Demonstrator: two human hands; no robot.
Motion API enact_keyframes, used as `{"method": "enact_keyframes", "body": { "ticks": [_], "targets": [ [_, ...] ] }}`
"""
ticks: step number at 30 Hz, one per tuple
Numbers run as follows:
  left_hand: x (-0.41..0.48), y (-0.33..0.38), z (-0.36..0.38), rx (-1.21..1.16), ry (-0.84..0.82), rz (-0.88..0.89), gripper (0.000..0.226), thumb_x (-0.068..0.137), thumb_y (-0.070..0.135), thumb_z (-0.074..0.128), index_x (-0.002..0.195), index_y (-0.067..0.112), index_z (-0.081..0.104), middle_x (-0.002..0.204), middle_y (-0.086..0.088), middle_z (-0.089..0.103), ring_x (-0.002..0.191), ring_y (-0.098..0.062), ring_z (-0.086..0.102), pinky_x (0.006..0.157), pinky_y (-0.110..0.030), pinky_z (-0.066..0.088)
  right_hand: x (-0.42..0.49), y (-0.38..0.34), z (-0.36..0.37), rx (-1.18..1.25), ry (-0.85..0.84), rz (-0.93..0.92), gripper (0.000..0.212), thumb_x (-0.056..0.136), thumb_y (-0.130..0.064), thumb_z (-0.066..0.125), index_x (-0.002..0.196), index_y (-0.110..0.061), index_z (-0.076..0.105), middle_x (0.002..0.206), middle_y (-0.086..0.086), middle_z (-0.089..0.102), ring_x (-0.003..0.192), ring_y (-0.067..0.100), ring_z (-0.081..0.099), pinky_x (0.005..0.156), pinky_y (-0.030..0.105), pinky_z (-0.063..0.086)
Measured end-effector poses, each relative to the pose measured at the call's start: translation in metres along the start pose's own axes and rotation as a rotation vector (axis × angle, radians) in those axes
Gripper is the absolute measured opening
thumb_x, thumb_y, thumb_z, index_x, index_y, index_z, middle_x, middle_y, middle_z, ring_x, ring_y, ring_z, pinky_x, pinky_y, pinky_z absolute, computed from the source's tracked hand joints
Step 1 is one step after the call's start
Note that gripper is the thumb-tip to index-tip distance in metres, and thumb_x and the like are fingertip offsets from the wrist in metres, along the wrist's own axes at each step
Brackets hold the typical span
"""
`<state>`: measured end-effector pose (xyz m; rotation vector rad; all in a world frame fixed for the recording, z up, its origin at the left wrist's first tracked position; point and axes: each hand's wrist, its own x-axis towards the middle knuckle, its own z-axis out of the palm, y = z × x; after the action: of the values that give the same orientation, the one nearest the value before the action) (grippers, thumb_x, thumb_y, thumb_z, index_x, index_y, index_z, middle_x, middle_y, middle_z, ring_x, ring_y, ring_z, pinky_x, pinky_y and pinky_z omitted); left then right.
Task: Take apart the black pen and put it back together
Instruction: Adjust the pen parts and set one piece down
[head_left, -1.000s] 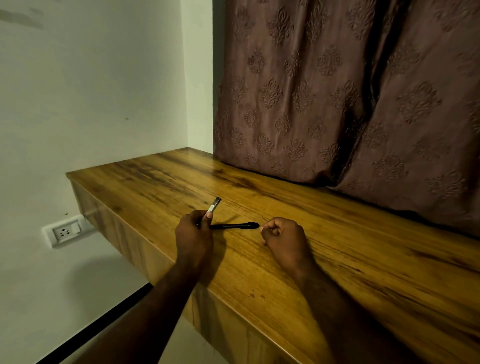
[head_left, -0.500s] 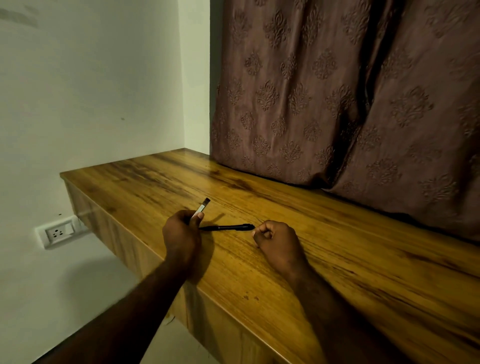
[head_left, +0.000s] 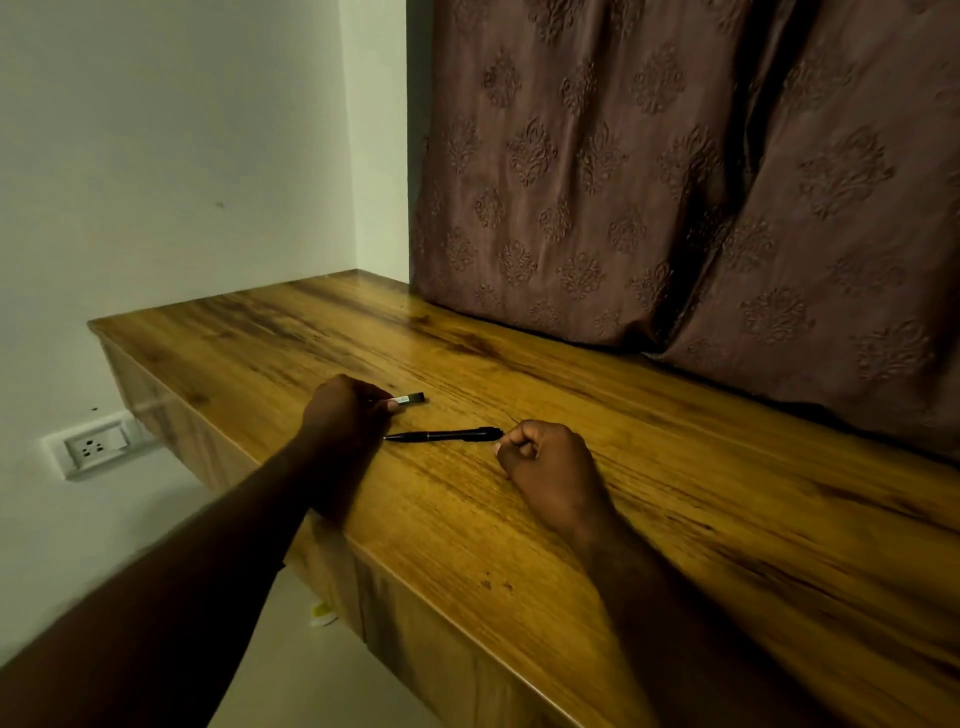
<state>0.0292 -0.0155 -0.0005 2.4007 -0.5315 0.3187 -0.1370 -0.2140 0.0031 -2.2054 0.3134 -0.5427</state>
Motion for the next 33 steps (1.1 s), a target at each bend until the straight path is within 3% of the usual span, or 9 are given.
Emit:
{"method": "enact_keyframes", "body": {
  "ticks": [6,10,14,16,19,23,27,29,33],
  "targets": [
    [0.017,-0.007,0.007,0.032,-0.073,-0.067,0.021,0.081,0.049,0.067,0.098,0.038,0.072,0.070,0.009,0.070,0.068,-0.012,0.067,0.055,-0.024,0.048,0.000,0.001,0.001,-0.020,-0.001,-0.010,0.014,0.088,-0.033,0.066,0.078,-0.024,0.070,0.067,-0.007,0.067,0.055,0.008,0.055,0.056,0.031,0.047],
    [0.018,-0.012,0.007,-0.192,0.027,-0.107,0.035,0.085,0.032,0.069,0.117,0.017,0.065,0.094,-0.005,0.065,0.086,-0.023,0.064,0.076,-0.031,0.051,0.000,-0.002,0.000,0.011,-0.011,-0.002,0.014,0.088,-0.031,0.066,0.078,-0.023,0.070,0.068,-0.003,0.069,0.055,0.013,0.058,0.056,0.031,0.045],
    [0.006,-0.015,-0.006,-0.464,0.311,-0.279,0.027,0.096,0.022,0.050,0.101,0.003,0.069,0.099,-0.018,0.070,0.099,-0.034,0.064,0.086,-0.039,0.050,0.002,-0.003,-0.005,0.311,0.102,0.073,0.020,0.092,-0.025,0.063,0.080,-0.010,0.069,0.065,0.008,0.068,0.050,0.015,0.056,0.048,0.024,0.042],
    [-0.001,-0.008,-0.012,-0.429,0.277,-0.340,0.034,0.097,0.024,0.047,0.095,-0.001,0.069,0.096,-0.023,0.069,0.095,-0.036,0.063,0.081,-0.037,0.048,0.007,-0.001,-0.012,0.416,0.230,0.128,0.033,0.095,-0.029,0.059,0.075,-0.003,0.066,0.058,0.010,0.061,0.047,0.015,0.048,0.046,0.023,0.037],
    [-0.015,0.007,-0.018,-0.285,0.180,-0.333,0.038,0.097,0.028,0.048,0.081,-0.002,0.063,0.082,-0.021,0.064,0.086,-0.036,0.062,0.070,-0.033,0.039,0.011,0.001,-0.016,0.484,0.366,0.161,0.045,0.095,-0.038,0.055,0.058,-0.013,0.058,0.051,0.008,0.047,0.045,0.018,0.039,0.045,0.023,0.031],
    [-0.040,0.021,-0.016,-0.199,0.198,-0.213,0.027,0.092,0.030,0.057,0.078,0.006,0.060,0.074,-0.010,0.061,0.077,-0.031,0.062,0.065,-0.032,0.041,0.014,0.006,-0.020,0.522,0.480,0.180,0.051,0.095,-0.044,0.054,0.052,-0.015,0.052,0.050,0.009,0.044,0.047,0.018,0.037,0.049,0.028,0.031],
    [-0.064,0.039,-0.003,0.013,0.191,0.219,0.017,0.086,0.031,0.063,0.086,0.014,0.059,0.085,-0.006,0.060,0.079,-0.023,0.055,0.066,-0.032,0.043,0.021,0.015,-0.027,0.461,0.554,0.183,0.044,0.096,-0.037,0.054,0.060,-0.011,0.056,0.051,0.004,0.047,0.046,0.016,0.040,0.049,0.025,0.032],
    [-0.067,0.046,0.005,0.142,0.155,0.368,0.024,0.083,0.035,0.060,0.095,0.014,0.059,0.095,-0.008,0.059,0.087,-0.025,0.054,0.072,-0.037,0.046,0.025,0.018,-0.025,0.377,0.497,0.188,0.036,0.094,-0.032,0.057,0.070,-0.006,0.060,0.058,0.005,0.054,0.054,0.020,0.048,0.054,0.028,0.038],
    [-0.064,0.067,0.025,0.278,0.116,0.417,0.036,0.082,0.044,0.052,0.106,0.018,0.058,0.106,-0.005,0.058,0.097,-0.024,0.053,0.084,-0.041,0.045,0.026,0.020,-0.016,0.122,0.324,0.165,0.016,0.089,-0.026,0.064,0.080,-0.012,0.064,0.074,0.002,0.067,0.072,0.023,0.063,0.063,0.026,0.044]
  ]
}}
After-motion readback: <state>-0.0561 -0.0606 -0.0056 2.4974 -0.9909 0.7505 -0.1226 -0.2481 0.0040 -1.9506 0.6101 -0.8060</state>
